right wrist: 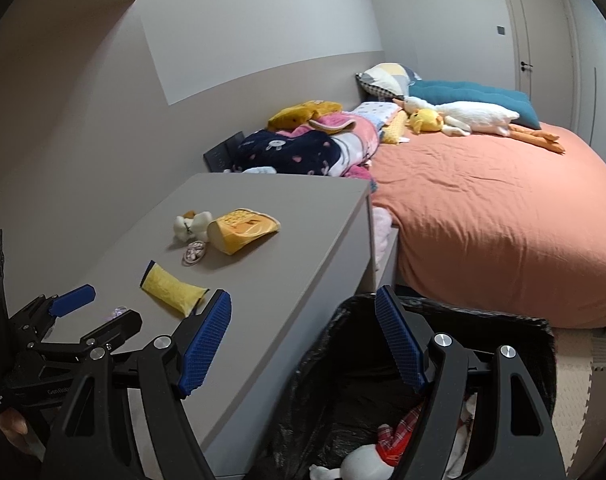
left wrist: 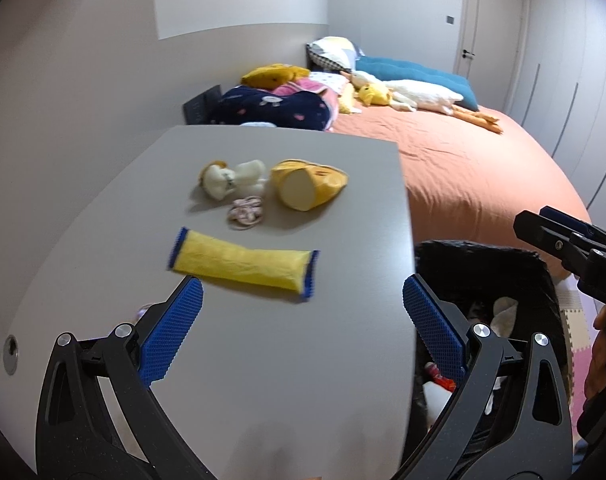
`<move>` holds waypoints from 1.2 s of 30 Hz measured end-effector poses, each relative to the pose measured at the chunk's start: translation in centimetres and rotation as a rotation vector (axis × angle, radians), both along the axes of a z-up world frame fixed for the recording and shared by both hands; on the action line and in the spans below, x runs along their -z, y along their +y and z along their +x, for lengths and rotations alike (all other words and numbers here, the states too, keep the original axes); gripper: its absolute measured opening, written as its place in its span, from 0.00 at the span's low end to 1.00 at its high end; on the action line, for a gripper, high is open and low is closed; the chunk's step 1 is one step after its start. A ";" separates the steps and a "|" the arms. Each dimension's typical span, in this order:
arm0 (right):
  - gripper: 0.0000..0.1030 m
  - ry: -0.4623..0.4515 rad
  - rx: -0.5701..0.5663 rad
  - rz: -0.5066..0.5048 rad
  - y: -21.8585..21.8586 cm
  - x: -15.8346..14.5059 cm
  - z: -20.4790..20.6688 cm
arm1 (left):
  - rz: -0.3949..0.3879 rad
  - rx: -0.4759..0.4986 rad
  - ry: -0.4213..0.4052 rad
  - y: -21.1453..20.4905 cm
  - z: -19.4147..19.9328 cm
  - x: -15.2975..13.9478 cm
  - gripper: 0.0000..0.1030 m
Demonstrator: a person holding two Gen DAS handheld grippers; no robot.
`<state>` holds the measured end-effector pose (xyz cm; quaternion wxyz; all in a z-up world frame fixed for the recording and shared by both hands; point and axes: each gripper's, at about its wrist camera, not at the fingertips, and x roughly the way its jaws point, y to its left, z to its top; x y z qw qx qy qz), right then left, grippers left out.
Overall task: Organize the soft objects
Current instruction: 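Move both tools back over the desk toward the flower tie and yellow pouch, then grasp the purple flower hair tie with the left tool while the right tool grasps the yellow pouch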
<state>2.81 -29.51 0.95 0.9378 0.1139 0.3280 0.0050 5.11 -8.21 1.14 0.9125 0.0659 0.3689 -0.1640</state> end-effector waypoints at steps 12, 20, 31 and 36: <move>0.73 0.036 -0.105 -0.005 4.7 1.4 2.9 | 0.007 -0.108 0.038 5.4 1.3 1.5 0.94; 0.73 0.063 -0.183 -0.007 8.0 2.6 5.4 | 0.009 -0.185 0.083 9.1 2.6 3.1 0.94; 0.73 0.085 -0.256 -0.011 11.2 3.6 8.0 | -0.009 -0.214 0.165 12.0 4.7 5.5 0.66; 0.73 0.097 -0.291 -0.012 12.6 4.2 9.3 | 0.022 -0.182 0.190 11.8 5.3 6.7 0.49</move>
